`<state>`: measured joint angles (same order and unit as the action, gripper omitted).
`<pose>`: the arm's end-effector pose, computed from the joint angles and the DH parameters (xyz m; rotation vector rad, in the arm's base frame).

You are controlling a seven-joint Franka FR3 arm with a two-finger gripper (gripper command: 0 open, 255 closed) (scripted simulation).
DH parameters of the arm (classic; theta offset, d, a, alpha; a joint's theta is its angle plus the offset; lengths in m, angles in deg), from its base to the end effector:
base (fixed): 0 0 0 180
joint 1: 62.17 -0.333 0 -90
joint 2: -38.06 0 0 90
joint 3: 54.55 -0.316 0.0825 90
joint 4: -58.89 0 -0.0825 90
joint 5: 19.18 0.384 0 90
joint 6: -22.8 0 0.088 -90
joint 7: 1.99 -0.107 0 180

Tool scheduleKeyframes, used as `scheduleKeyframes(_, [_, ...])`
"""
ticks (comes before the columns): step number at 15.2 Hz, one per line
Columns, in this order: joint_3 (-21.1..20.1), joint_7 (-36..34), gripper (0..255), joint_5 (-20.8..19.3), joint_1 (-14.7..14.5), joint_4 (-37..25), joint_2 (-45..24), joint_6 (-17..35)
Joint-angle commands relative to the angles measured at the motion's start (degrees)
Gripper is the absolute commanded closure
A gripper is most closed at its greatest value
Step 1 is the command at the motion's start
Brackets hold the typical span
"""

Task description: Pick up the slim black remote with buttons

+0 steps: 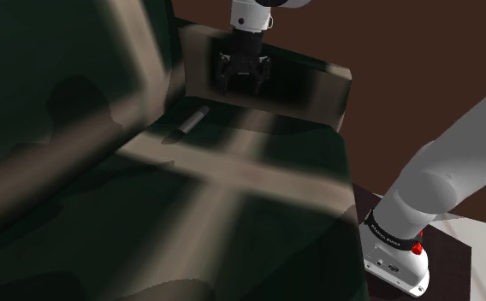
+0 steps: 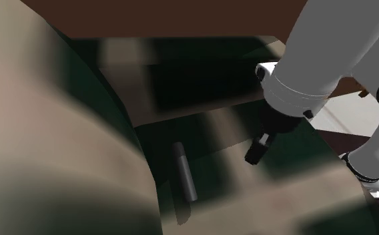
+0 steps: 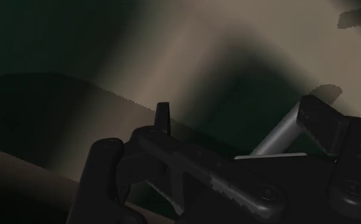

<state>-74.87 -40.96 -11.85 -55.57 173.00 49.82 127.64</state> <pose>0.4851 0.1412 0.5477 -2.9923 0.7279 -0.0081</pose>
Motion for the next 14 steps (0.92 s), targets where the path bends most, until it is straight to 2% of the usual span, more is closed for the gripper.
scheduleKeyframes(1, [-1.30,-6.02,0,-0.40,0.25,-3.49,-4.94,0.66])
scheduleKeyframes(7, [-2.23,-21.24,0,-2.45,-0.41,-14.87,-19.86,2.11])
scheduleKeyframes(14, [0.02,-35.92,0,-3.44,-2.94,-30.85,-36.91,1.91])
